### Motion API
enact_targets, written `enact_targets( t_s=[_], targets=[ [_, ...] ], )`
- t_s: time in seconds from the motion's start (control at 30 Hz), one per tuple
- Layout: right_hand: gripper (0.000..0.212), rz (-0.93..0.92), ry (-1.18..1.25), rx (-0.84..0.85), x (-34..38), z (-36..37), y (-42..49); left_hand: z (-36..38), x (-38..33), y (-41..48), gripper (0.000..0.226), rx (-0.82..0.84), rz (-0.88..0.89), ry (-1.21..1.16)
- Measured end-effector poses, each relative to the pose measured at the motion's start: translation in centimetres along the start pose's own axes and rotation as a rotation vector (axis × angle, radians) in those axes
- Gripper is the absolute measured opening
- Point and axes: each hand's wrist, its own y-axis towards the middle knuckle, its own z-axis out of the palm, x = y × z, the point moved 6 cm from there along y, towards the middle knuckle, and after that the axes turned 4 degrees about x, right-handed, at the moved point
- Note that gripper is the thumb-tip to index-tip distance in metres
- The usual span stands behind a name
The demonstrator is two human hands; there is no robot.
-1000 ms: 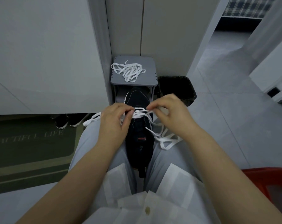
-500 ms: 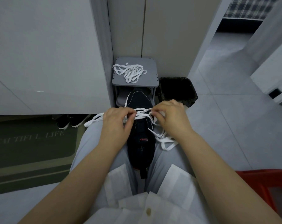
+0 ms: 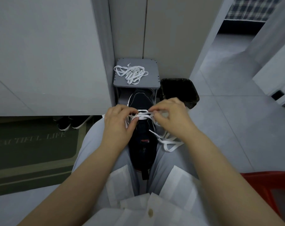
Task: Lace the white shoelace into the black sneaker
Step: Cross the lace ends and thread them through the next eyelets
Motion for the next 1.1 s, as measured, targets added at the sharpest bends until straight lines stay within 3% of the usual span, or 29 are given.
enact_targets(
  t_s=[0.1,0.37,0.47,0.6,0.67,0.73,0.93,1.03,1.1],
  targets=[
    [0.022,0.023,-0.102,-0.021,-0.4,1.2,-0.3,0.2,-0.3,-0.1,0.03,0.045,0.014,-0.003],
    [0.008,0.044,-0.071,-0.058,-1.5,1.1,-0.6,-0.3,0.0,-0.4,0.016,0.015,-0.08,-0.214],
    [0.01,0.16,0.214,-0.138,-1.2,-1.1,-0.6,-0.6,-0.3,-0.7,0.017,-0.004,-0.064,-0.308],
    [0.02,0.241,1.03,-0.276,-0.5,-4.1,-0.7,-0.8,-0.5,-0.9,0.021,-0.011,-0.087,-0.46],
    [0.021,0.177,1.14,-0.312,-0.1,-5.5,-0.9,-0.8,-0.6,-0.9,0.024,-0.004,-0.108,-0.509],
    [0.021,0.1,0.868,-0.28,0.4,-6.1,-0.9,-1.0,-0.5,-1.0,0.031,-0.009,-0.137,-0.538],
    [0.016,0.004,-0.137,0.097,-0.4,0.3,-0.2,-1.2,0.0,-1.0,0.031,-0.025,-0.208,-0.585],
    [0.017,-0.026,-0.279,0.079,-0.9,1.0,-0.3,-1.3,-0.1,-1.1,0.032,-0.019,-0.209,-0.582],
    [0.01,0.003,-0.136,-0.026,-1.1,0.2,-0.5,-1.3,0.2,-1.1,0.024,-0.023,-0.211,-0.581]
  ],
)
